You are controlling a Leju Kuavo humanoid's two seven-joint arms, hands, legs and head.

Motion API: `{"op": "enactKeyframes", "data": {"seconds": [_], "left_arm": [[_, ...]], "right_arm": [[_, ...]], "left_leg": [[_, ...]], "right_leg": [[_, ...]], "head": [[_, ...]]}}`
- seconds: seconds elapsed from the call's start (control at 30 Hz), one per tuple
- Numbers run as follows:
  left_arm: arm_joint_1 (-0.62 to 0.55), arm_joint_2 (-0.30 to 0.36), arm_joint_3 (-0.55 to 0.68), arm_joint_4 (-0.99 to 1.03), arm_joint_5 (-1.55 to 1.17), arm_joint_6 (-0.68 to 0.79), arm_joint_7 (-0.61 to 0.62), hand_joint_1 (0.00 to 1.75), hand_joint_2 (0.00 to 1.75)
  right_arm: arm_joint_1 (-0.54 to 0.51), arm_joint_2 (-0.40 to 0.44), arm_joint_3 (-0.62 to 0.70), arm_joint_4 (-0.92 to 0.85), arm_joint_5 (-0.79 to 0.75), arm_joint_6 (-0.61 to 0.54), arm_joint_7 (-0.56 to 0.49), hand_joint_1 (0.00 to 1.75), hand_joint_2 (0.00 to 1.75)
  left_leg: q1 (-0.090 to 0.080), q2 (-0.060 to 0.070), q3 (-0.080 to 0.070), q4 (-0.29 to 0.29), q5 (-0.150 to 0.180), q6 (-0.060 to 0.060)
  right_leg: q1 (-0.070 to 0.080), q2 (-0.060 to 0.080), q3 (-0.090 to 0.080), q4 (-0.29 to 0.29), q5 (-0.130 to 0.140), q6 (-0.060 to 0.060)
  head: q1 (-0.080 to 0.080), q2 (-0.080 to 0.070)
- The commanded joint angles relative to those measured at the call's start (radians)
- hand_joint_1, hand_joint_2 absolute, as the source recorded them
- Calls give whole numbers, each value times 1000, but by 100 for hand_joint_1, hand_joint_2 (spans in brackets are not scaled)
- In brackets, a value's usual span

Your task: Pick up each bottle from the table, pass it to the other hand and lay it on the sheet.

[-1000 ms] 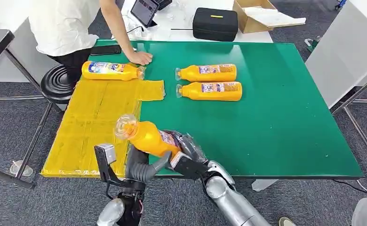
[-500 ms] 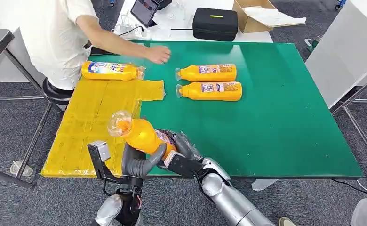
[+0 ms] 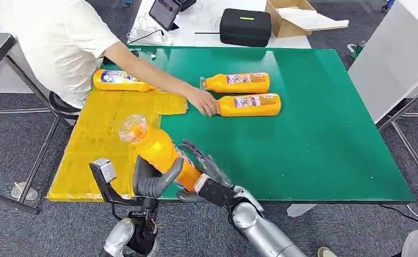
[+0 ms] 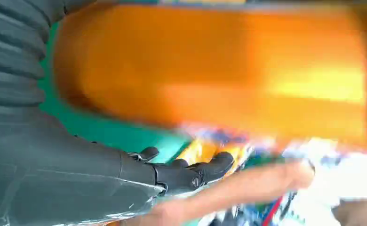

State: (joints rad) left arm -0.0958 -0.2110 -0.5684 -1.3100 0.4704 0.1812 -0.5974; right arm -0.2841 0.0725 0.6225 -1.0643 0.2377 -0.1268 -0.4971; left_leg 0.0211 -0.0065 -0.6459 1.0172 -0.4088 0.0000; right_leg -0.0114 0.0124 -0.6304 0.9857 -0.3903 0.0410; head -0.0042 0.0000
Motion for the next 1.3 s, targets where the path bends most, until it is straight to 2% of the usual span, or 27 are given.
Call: {"op": "enactKeyframes", "data": {"seconds": [0.03,0.07,0.1,0.13,0.2,0.23,0.27,0.33,0.37,0.43,0.47,0.5,0.57,0.63,0.7,0.73,0.77,0.87,0.9,0.93,0.97,1.0,1.03,1.07,1.1,1.13,1.3], "left_arm": [[18,20,109,-80,-348,504,-101,175,175],[18,22,112,-80,-348,500,-101,175,175],[18,22,112,-80,-348,500,-101,175,175],[18,22,112,-80,-348,500,-101,175,175],[50,-47,239,-77,-560,517,-101,175,175],[54,-56,260,-68,-595,517,-101,175,175],[48,-90,383,-2,-900,517,-101,175,175],[18,-82,477,68,-1239,517,-48,164,175],[-7,-72,536,106,-1550,517,57,155,175],[-26,-55,548,134,-1619,517,97,155,175],[-62,-42,567,174,-1618,517,121,161,175],[-86,-46,582,209,-1648,517,152,175,175],[-188,6,540,380,-1756,517,317,175,175],[-335,73,461,635,-1747,463,417,175,175],[-418,94,406,774,-1748,379,468,175,175],[-452,106,369,825,-1780,324,493,166,175],[-460,107,363,838,-1783,310,496,159,175],[-490,111,355,895,-1741,180,468,155,175],[-490,118,358,900,-1722,165,455,126,175],[-495,128,350,914,-1715,133,446,124,175],[-498,133,354,922,-1700,107,432,93,175],[-501,141,351,929,-1687,73,399,113,175],[-501,143,358,933,-1675,59,392,89,175],[-501,143,358,933,-1675,59,392,89,175],[-501,145,353,935,-1662,26,359,5,175],[-501,145,349,935,-1663,21,354,0,175],[-501,135,327,917,-1646,-20,337,0,175]], "right_arm": [[227,80,-335,-124,138,-571,-201,0,0],[232,73,-333,-131,132,-571,-201,0,0],[232,73,-333,-131,132,-571,-201,0,0],[232,73,-333,-131,132,-571,-201,0,0],[287,158,-537,-256,306,-571,-201,0,0],[307,173,-580,-292,332,-571,-201,0,0],[335,176,-635,-374,342,-571,-201,0,0],[340,161,-654,-395,329,-571,-201,0,0],[336,155,-652,-391,321,-571,-201,0,0],[331,151,-643,-383,310,-571,-201,0,0],[321,158,-644,-376,312,-571,-201,0,0],[320,164,-644,-380,320,-571,-201,0,0],[323,176,-635,-387,366,-571,-201,0,0],[329,195,-635,-417,467,-571,-201,0,0],[335,191,-621,-421,497,-571,-201,0,0],[334,181,-602,-422,481,-571,-201,0,0],[334,181,-604,-421,480,-571,-201,0,0],[326,148,-562,-390,418,-571,-201,0,0],[321,137,-547,-373,392,-571,-201,0,0],[319,127,-532,-360,367,-571,-201,0,0],[314,121,-526,-352,359,-571,-201,0,0],[309,114,-514,-345,348,-571,-201,0,0],[307,112,-510,-339,343,-571,-201,0,0],[307,112,-510,-339,343,-571,-201,0,0],[302,109,-505,-334,336,-571,-201,0,0],[302,108,-505,-332,332,-571,-201,0,0],[302,104,-501,-332,330,-571,-201,0,0]], "left_leg": [[0,-2,6,-1,-2,1],[0,-3,8,-1,-3,1],[0,-2,2,-1,-1,0],[0,-2,4,-1,-2,1],[0,-3,1,0,-1,0],[-1,-3,8,0,-4,2],[-1,-2,0,0,-1,1],[-1,-3,1,0,-1,1],[-2,-3,4,-1,-2,1],[-1,-3,6,-3,-1,1],[-1,-4,4,-2,-1,1],[-1,-3,2,-1,-1,1],[-1,-1,5,-1,-1,0],[-1,-6,3,-3,1,0],[-1,-7,5,-3,2,-1],[-1,-6,3,-2,2,-1],[0,-7,4,-2,2,-1],[0,-6,4,-1,3,0],[0,-2,4,-1,2,0],[0,-1,5,-1,1,1],[0,1,4,-1,2,0],[0,2,9,-1,-1,1],[0,2,5,-1,1,0],[0,1,3,-1,2,-1],[0,0,6,-1,1,0],[0,0,4,-1,1,-1],[0,0,3,-1,1,-1]], "right_leg": [[0,-4,6,0,-3,-2],[0,-5,9,0,-4,-2],[0,-3,2,0,-1,-1],[0,-4,5,0,-3,-2],[0,-2,2,0,-2,-2],[0,-4,9,1,-5,-3],[-1,-3,1,1,-3,-1],[-1,-3,1,1,-3,-1],[-1,-4,5,0,-4,-2],[-1,-4,6,-1,-3,-2],[-1,-4,5,-1,-4,-1],[-1,-3,3,0,-4,0],[0,-2,5,0,-3,-2],[-1,-7,3,0,-2,-3],[-1,-8,4,0,-2,-4],[0,-7,3,0,-2,-4],[0,-8,4,0,-2,-4],[1,-7,4,0,-2,-3],[0,-3,4,0,-1,-3],[0,-2,5,1,-2,-3],[0,0,3,1,-1,-2],[0,0,9,0,-3,-3],[0,0,4,1,-1,-3],[0,-1,2,0,-1,-3],[0,-1,5,1,-2,-3],[0,-1,4,1,-2,-3],[0,-1,3,1,-1,-3]], "head": [[0,0],[0,0],[0,0],[0,0],[0,0],[0,0],[0,0],[0,0],[0,0],[0,0],[0,0],[1,0],[0,0],[0,0],[0,0],[0,0],[0,0],[0,0],[0,0],[0,0],[0,0],[0,0],[0,0],[0,0],[0,0],[0,0],[0,0]]}}
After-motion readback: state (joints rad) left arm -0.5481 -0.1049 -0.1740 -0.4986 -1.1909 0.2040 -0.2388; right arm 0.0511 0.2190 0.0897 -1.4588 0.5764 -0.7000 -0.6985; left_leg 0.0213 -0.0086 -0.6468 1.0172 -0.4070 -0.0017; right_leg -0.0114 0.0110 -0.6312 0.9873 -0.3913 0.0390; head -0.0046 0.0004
